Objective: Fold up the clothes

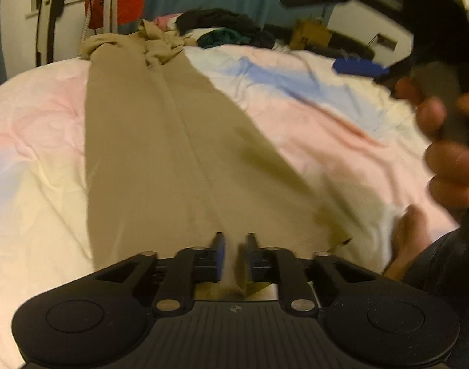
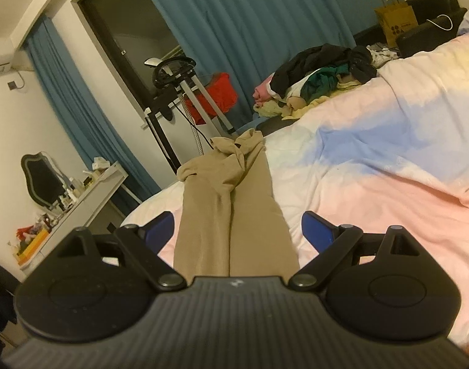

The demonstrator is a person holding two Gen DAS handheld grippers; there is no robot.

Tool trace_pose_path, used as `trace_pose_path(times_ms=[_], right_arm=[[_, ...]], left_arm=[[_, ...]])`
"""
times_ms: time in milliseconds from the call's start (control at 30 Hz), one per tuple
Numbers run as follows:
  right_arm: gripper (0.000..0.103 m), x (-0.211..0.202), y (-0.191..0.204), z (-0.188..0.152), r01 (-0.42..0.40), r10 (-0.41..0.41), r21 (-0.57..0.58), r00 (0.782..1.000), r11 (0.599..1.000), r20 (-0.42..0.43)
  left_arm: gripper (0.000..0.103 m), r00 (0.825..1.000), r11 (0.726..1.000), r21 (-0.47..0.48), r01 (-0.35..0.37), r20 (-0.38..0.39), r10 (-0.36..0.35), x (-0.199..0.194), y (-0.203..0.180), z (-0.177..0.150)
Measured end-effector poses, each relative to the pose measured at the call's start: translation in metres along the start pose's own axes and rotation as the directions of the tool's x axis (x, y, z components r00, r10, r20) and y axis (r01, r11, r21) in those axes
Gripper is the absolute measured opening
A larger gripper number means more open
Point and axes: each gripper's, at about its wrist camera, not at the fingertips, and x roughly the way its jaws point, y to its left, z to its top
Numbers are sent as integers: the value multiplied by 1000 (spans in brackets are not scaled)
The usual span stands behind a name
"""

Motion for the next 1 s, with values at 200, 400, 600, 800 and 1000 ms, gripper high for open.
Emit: trace_pose_path(times_ms=[200,400,600,800,1000], right_arm=[[91,-1,-1,3,5,-5,-22,1000,1000,2],[82,14,7,14,-37,39,-95,999,995,12],[29,73,21,27,-74,60,-154,994,985,-93],[28,178,61,32,-50,-8,-382,989,923,-149],[28,301,86,41,9,-97,-448,980,894,-174]], left_arm=[[68,996,999,-12,-47,79,48,-19,8,23],[83,966,991,-32,-130,222,134,-28,26,60],[84,947,980,-144,-137,270,173,-10,57,62],[84,951,972,-200,-125,255,175,8,83,59],[84,944,963,-230,-139,264,199,23,108,56]])
